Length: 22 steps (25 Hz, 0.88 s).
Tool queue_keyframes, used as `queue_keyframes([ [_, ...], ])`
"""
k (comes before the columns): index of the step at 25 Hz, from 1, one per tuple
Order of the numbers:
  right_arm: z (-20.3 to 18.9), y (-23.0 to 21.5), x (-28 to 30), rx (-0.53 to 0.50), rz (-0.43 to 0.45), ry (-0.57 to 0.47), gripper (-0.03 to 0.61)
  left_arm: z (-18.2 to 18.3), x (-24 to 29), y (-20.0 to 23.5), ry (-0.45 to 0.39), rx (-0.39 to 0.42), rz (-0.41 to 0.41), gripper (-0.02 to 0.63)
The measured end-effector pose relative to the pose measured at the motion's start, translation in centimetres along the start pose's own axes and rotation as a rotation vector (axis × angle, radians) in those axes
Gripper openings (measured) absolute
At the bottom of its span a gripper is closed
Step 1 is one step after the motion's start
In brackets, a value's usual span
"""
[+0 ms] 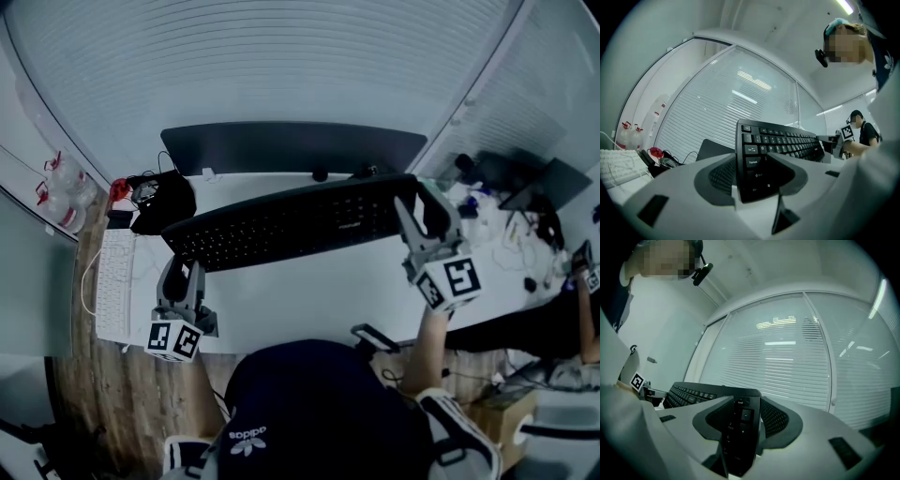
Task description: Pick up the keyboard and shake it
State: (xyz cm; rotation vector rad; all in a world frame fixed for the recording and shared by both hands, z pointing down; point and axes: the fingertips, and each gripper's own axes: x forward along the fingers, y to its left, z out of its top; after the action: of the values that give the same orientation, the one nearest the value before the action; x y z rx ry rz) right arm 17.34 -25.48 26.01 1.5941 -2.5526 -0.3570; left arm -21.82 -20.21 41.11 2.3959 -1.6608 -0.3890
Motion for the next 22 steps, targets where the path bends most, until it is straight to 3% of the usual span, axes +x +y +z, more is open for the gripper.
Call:
queue_keyframes([
  [22,0.0,-0.2,-0.4,0.118,-0.014,-0.053,0.153,1.2,1.5,0.7,-0.013,0.006,-0.033,0.202],
])
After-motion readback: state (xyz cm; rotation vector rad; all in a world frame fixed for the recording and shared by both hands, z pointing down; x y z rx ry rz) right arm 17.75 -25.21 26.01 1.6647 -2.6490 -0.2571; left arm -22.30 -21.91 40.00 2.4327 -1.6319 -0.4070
